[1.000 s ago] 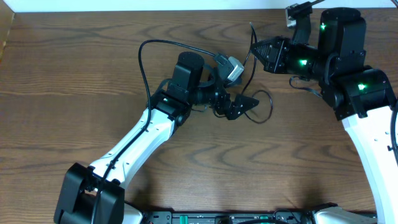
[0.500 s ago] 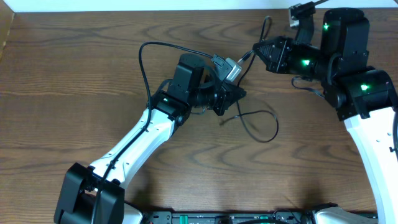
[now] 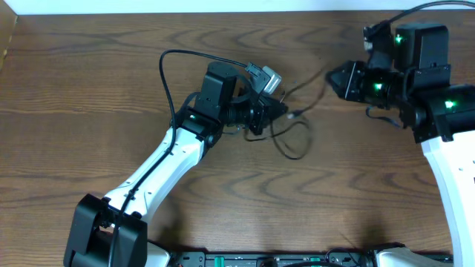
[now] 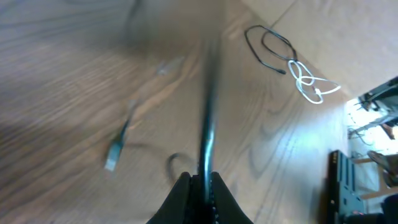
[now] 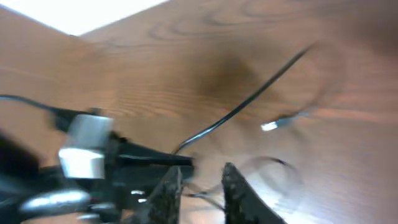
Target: Untangle cables
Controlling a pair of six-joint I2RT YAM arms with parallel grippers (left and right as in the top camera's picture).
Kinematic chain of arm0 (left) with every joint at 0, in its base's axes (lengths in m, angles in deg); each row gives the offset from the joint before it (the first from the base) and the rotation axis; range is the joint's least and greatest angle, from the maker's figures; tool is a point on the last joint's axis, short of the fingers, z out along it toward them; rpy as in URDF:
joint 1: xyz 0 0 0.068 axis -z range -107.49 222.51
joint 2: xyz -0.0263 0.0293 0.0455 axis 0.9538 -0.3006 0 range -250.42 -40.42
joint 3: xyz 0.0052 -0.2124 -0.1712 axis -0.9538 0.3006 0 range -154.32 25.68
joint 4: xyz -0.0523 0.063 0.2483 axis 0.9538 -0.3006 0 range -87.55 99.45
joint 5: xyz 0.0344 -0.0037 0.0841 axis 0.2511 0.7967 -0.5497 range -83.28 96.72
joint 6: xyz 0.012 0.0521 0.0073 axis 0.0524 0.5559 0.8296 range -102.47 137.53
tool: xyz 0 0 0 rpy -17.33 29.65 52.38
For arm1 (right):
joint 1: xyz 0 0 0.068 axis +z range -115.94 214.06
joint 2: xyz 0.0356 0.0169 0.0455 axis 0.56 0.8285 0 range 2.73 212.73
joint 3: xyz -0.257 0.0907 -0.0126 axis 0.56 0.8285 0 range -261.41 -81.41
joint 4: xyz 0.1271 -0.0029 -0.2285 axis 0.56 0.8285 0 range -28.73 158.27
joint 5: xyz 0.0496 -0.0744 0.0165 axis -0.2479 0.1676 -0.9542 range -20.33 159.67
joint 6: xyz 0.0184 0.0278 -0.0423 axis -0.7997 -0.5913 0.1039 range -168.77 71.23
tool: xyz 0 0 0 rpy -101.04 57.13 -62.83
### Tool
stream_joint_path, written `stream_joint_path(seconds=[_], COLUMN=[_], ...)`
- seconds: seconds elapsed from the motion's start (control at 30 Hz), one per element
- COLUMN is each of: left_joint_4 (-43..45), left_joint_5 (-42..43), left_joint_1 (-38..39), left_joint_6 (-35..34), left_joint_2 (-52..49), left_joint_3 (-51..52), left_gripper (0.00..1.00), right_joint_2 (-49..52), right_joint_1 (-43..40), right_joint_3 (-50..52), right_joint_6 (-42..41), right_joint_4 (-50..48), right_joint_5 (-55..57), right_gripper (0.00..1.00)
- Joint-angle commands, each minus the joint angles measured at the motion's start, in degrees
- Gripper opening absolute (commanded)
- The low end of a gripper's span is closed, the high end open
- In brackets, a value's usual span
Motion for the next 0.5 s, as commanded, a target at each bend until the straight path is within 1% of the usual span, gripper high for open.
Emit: stream_joint_path(seconds=[0.0, 0.1, 0.13, 0.2, 0.27, 0.33, 0.47], left_joint_4=[0.2, 0.2, 0.2, 0.2, 0.2, 0.17, 0.17], left_joint_5=[3.08, 3.1, 3.15, 3.8, 4.68, 5.03, 5.05], left_joint_1=[-0.2, -0.2, -0.2, -0.2, -0.2, -0.17, -0.13], left_joint_6=[-0.11, -0.37, -0.81, -1.2, -1.22, -1.42, -2.25], left_joint_2=[2.03, 2.67, 3.02, 3.69, 4.35, 5.14, 6.05], left_joint_3=[0.11, 0.11, 0.11, 0.11, 0.11, 0.11, 0.11], left_gripper=[0.07, 0.07, 0.07, 0.07, 0.07, 0.07, 0.07], right_joint_2=[-1.07, -1.07, -1.07, -0.96, -0.68, -0.13, 1.44], right_joint_1=[-0.24, -0.24, -0.24, -0.24, -0.07, -0.02, -0.02], right_joint_3=[-1.01, -1.01, -0.9, -0.5, -0.04, 0.11, 0.17], right_joint_6=[1.57, 1.57, 1.6, 1.44, -1.55, -3.32, -5.42], right_joint_4=[3.39, 6.14, 6.49, 6.56, 6.93, 6.93, 5.86], right_joint_5=[9.38, 11.1, 11.13, 11.04, 10.88, 10.82, 8.09], right_gripper=[0.29, 0.31, 0.33, 0.47, 0.46, 0.41, 0.41])
